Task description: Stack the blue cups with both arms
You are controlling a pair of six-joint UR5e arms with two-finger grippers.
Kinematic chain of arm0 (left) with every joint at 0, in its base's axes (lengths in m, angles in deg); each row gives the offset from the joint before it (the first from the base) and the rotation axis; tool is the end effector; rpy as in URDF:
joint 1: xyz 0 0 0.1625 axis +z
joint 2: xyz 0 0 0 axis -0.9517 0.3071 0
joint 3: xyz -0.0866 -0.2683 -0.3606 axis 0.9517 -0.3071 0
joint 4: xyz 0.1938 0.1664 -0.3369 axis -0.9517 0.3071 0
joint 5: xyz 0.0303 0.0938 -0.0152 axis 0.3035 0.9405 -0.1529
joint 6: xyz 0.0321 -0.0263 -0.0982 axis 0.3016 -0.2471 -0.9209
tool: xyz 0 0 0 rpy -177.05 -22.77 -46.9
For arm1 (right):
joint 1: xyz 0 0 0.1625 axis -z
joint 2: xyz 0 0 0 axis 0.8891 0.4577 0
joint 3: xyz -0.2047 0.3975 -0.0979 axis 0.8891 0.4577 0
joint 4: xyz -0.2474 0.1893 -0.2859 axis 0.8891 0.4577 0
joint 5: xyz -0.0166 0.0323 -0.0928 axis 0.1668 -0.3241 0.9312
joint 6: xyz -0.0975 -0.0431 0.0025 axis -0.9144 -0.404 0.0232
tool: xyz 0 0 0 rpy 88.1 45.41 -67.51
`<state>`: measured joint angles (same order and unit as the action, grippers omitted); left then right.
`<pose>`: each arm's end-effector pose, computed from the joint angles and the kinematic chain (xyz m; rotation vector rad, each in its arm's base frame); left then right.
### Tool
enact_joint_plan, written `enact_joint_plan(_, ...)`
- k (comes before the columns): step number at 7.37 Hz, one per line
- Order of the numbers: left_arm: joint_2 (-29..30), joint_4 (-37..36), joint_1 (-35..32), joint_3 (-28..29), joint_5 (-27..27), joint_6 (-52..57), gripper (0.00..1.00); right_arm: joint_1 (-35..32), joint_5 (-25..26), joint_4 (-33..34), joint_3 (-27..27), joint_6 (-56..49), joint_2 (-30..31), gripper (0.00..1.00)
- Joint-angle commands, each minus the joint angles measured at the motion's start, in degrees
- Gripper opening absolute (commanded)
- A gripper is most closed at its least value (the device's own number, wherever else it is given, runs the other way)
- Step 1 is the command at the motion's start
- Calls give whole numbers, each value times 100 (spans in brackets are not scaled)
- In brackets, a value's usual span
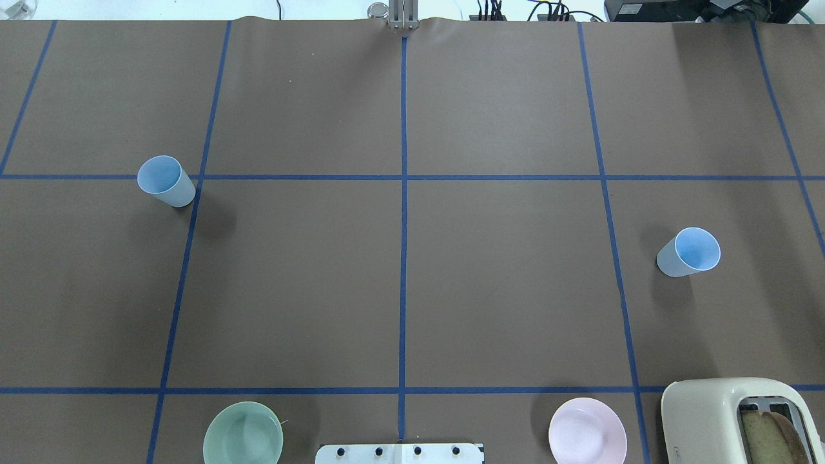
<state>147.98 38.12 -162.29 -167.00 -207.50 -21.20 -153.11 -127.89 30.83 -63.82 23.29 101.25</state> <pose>-0.0548 -0.5420 0.6007 0.0983 0.8471 0.1566 0.0657 -0.5059 0.6434 0.0132 -0.7249 -0.0099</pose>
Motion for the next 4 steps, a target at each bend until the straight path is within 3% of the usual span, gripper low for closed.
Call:
enact_joint_plan(1,-2,-9,0,3,0,-1,99,0,6,0,-3,-34,-30,100)
enact_joint_plan(4,120,-18,61,-93,-52,-428,99,9,6,-44,6,-17,-48,100)
